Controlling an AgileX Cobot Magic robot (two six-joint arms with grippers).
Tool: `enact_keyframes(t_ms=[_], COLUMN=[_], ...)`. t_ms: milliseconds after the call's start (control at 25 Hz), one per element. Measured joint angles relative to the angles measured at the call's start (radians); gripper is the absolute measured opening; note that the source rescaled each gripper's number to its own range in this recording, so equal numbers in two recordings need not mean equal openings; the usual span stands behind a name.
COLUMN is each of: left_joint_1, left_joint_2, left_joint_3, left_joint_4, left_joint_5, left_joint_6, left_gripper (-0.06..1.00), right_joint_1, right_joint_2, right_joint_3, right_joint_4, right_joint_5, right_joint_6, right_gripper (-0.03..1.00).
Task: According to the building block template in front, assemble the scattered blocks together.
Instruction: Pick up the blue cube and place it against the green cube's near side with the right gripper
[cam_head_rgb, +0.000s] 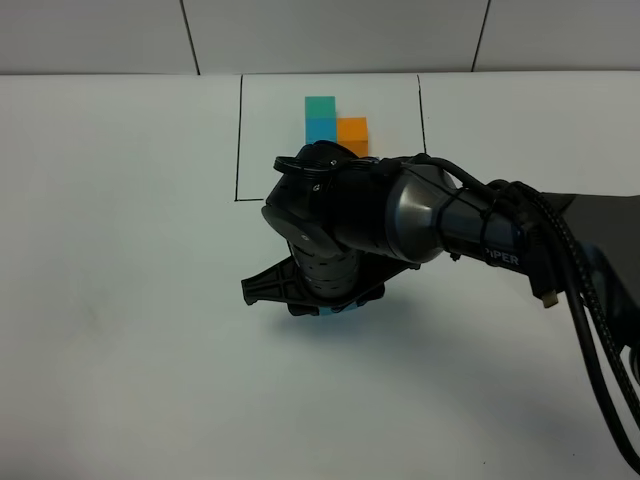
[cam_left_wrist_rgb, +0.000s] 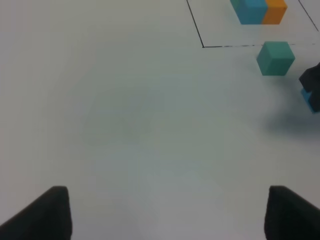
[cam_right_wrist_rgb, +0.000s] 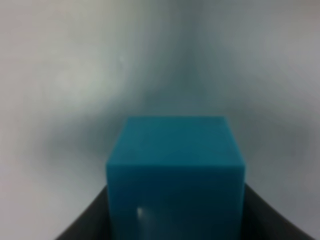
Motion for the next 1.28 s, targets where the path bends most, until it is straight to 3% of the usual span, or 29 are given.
enact_keyframes(t_ms=[520, 1280], left_joint_1=[0.0, 0.0], left_joint_2=[0.0, 0.0], left_joint_3=[0.0, 0.0], left_joint_4=[0.0, 0.0], left_joint_5=[0.0, 0.0], left_joint_6=[0.0, 0.0], left_gripper=[0.64, 0.64], right_joint_1=[-0.016, -0.062], right_joint_2=[0.137, 0.185], right_joint_3=[-0.192, -0.2], right_joint_4=[0.018, 0.044], right_joint_5=[0.042, -0.032], right_joint_6=[0.001, 0.0], right_gripper=[0.03, 0.02])
